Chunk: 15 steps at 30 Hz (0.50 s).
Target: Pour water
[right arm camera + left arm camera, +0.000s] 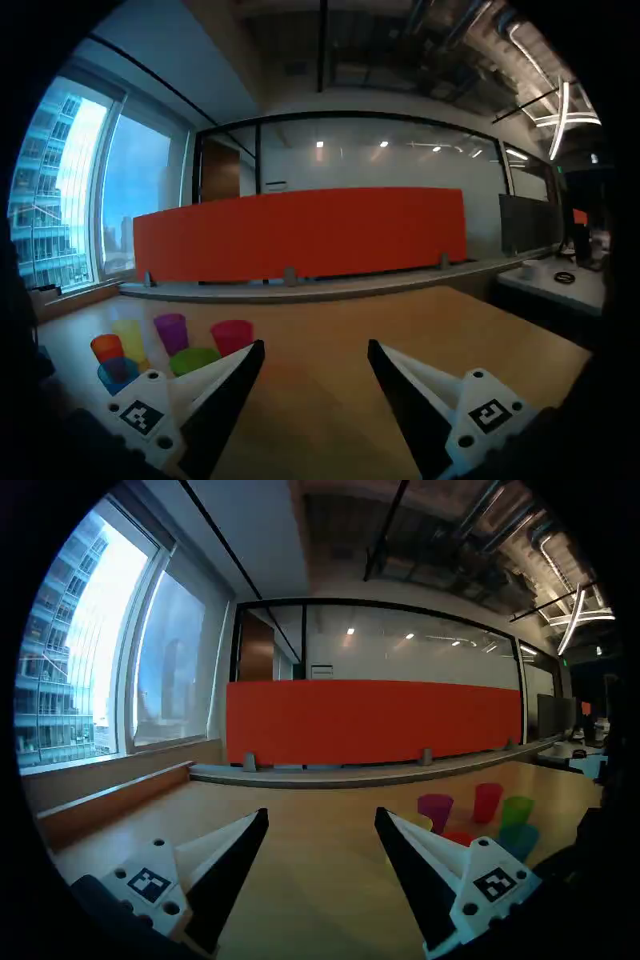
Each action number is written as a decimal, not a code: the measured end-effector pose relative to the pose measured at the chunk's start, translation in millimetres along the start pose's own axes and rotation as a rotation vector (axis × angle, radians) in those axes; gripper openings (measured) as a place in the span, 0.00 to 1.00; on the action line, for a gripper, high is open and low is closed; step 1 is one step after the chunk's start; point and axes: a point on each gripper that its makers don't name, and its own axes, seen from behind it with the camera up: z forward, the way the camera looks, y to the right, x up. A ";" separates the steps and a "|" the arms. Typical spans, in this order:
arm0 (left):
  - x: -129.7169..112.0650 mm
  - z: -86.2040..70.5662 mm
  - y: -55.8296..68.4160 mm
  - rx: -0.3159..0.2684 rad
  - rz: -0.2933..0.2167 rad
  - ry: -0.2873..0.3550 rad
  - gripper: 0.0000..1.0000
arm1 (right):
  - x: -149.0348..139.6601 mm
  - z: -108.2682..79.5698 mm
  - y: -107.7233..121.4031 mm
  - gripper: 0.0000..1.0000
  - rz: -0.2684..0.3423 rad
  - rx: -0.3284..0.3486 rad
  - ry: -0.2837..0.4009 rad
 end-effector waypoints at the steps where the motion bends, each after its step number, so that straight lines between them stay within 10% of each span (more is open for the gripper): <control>1: 4.4 0.7 0.6 -0.001 0.003 -0.002 0.99 | 3.6 0.7 1.2 1.00 0.000 0.000 -0.001; 15: 71.4 15.1 10.1 -0.047 0.032 -0.033 0.99 | 89.8 7.2 6.8 0.99 -0.064 0.008 0.008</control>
